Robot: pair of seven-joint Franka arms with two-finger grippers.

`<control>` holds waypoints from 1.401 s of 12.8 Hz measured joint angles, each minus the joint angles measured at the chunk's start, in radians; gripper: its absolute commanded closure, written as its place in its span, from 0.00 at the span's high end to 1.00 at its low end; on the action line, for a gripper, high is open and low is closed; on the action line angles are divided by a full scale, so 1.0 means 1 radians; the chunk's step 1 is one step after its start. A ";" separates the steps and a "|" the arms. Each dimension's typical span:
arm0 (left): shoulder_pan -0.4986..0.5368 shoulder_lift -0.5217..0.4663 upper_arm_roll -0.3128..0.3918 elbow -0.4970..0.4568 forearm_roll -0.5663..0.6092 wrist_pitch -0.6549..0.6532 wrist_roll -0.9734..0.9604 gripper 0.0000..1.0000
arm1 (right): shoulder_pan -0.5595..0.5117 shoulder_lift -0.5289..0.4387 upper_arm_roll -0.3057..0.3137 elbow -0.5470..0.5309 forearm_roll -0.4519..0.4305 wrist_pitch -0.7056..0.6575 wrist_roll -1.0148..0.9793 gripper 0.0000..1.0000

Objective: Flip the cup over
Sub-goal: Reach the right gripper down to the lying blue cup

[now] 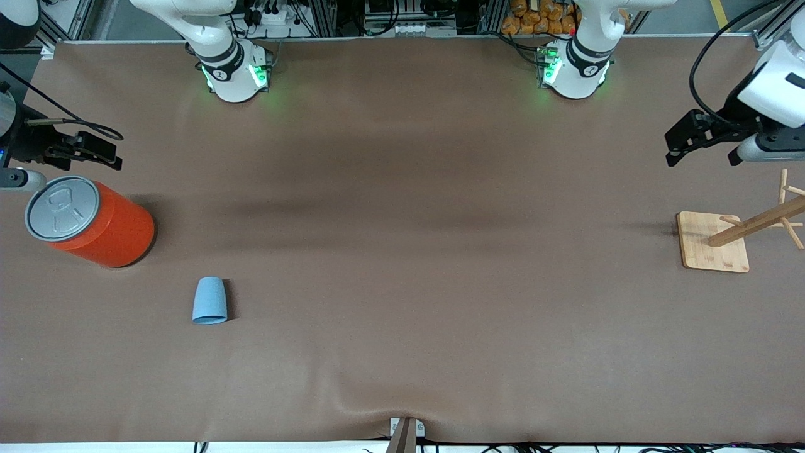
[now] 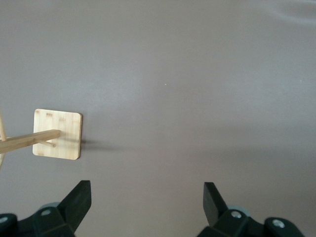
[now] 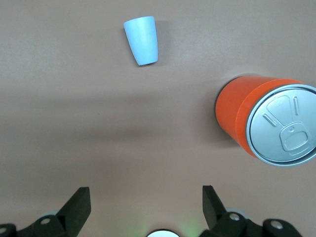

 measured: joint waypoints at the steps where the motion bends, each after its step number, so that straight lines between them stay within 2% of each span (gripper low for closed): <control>1: 0.011 0.001 0.001 0.000 0.000 -0.001 0.000 1.00 | 0.000 0.000 0.000 -0.001 0.000 0.000 0.000 1.00; 8: 0.017 0.005 -0.002 0.004 0.000 -0.017 0.000 1.00 | 0.000 0.002 -0.002 -0.021 0.000 0.014 0.000 1.00; 11: 0.017 0.004 -0.005 0.007 0.000 -0.056 0.004 1.00 | 0.006 0.034 0.001 -0.114 0.000 0.159 -0.003 1.00; 13: 0.017 0.004 -0.004 0.009 0.000 -0.066 0.036 1.00 | 0.023 0.107 0.001 -0.165 0.000 0.269 -0.003 1.00; 18: 0.046 0.003 0.002 0.012 0.001 -0.094 0.046 1.00 | 0.023 0.364 -0.005 -0.167 -0.001 0.505 -0.018 1.00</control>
